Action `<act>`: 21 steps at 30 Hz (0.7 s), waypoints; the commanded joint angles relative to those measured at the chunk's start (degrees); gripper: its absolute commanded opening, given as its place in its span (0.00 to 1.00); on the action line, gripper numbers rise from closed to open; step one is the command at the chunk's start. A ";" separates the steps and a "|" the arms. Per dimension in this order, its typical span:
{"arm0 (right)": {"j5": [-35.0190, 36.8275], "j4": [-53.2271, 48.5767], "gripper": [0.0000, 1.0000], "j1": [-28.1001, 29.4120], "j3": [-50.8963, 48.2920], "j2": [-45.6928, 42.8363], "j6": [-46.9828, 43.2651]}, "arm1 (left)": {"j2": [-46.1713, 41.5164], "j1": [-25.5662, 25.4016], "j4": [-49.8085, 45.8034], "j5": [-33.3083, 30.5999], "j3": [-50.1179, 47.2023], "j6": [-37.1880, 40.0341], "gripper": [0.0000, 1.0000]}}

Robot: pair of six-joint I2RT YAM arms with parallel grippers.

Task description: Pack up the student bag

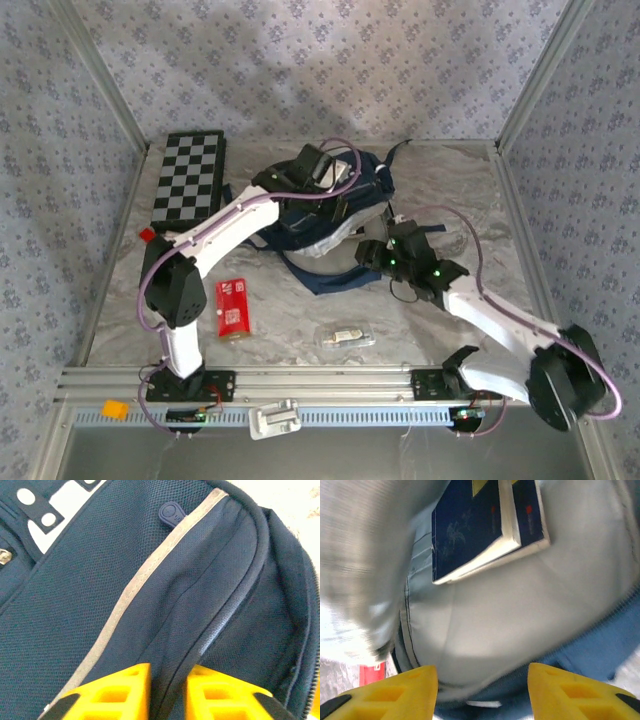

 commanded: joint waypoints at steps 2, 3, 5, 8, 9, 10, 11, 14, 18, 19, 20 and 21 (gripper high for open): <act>4.21 -12.65 0.55 2.01 -0.32 -6.08 1.55 | -2.18 0.16 3.66 4.42 -2.30 -7.07 0.32; 4.15 -14.35 0.55 2.42 0.21 -6.53 1.56 | -3.10 0.16 4.02 4.83 -3.56 -7.77 0.36; 3.88 -16.86 0.56 3.79 0.77 -7.01 1.56 | -6.36 0.57 6.80 5.25 -7.78 -9.56 0.43; 2.44 -17.27 0.58 5.49 0.49 -6.52 2.06 | -11.80 2.12 10.89 6.66 -15.20 -12.16 0.53; 2.39 -17.04 0.58 6.18 0.30 -6.30 2.45 | -13.56 3.07 11.29 6.33 -17.39 -12.77 0.54; 2.39 -16.75 0.58 6.72 0.20 -6.08 2.78 | -14.85 3.96 11.66 5.89 -19.43 -13.41 0.56; 2.39 -16.26 0.59 7.41 0.03 -5.62 3.18 | -16.29 5.56 12.26 5.81 -21.84 -14.45 0.57; 2.49 -11.62 0.60 9.65 -0.99 -4.19 4.78 | -19.31 10.58 13.84 6.33 -28.14 -16.51 0.60; 2.74 -5.37 0.60 12.46 -1.65 -0.25 7.64 | -21.25 18.00 17.32 8.07 -34.48 -19.38 0.62; 3.31 -4.57 0.60 13.12 -1.54 0.53 7.90 | -21.13 19.21 18.08 8.41 -35.18 -19.49 0.62; 4.36 -4.03 0.60 14.02 -1.41 1.33 8.10 | -20.73 20.46 18.68 8.54 -35.59 -19.46 0.62; 5.48 -3.54 0.60 14.82 -1.23 2.04 8.39 | -19.93 21.70 19.22 8.50 -35.75 -19.66 0.62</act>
